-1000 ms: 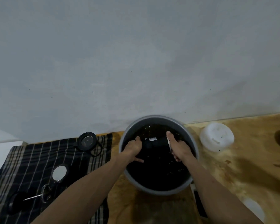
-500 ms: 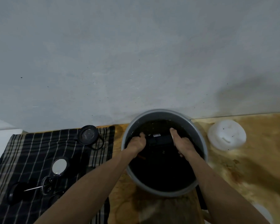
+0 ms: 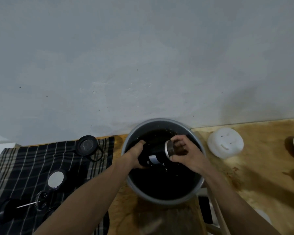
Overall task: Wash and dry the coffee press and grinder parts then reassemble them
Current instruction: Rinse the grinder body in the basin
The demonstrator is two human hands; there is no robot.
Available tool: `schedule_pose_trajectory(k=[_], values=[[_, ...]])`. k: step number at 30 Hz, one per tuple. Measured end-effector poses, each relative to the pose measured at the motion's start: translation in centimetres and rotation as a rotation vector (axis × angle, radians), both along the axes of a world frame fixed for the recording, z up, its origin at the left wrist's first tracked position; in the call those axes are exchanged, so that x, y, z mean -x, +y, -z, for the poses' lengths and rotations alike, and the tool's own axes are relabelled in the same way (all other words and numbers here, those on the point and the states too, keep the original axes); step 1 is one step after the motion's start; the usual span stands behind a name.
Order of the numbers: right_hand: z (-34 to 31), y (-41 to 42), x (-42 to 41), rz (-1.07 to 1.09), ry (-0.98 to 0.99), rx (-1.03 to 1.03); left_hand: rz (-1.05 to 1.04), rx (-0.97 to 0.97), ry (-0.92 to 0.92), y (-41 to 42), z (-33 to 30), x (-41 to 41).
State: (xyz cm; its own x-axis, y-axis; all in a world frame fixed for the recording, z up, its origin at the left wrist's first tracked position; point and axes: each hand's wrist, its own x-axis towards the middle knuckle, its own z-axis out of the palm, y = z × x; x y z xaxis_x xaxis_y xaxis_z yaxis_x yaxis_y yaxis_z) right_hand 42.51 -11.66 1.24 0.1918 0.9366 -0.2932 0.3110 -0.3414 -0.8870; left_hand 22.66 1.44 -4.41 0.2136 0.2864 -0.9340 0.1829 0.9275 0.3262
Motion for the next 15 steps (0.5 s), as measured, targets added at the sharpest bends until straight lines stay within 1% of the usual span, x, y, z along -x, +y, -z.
schedule_pose_trajectory(k=[3,7,11,15], values=[[-0.6,-1.2,0.1,-0.089,-0.048,-0.002,-0.022,-0.107,-0.034,-0.2,-0.7,-0.1],[0.1,-2.2,0.1,-0.094,-0.154,-0.005,-0.174,-0.412,-0.032,-0.3,-2.5,-0.6],[0.6,-2.2,0.9,-0.059,-0.264,-0.007,-0.158,-0.75,0.057,-0.4,-5.6,-1.5],[0.9,-2.1,1.9,0.026,-0.241,-0.016,-0.077,-1.035,0.047,-0.8,-8.9,-1.7]])
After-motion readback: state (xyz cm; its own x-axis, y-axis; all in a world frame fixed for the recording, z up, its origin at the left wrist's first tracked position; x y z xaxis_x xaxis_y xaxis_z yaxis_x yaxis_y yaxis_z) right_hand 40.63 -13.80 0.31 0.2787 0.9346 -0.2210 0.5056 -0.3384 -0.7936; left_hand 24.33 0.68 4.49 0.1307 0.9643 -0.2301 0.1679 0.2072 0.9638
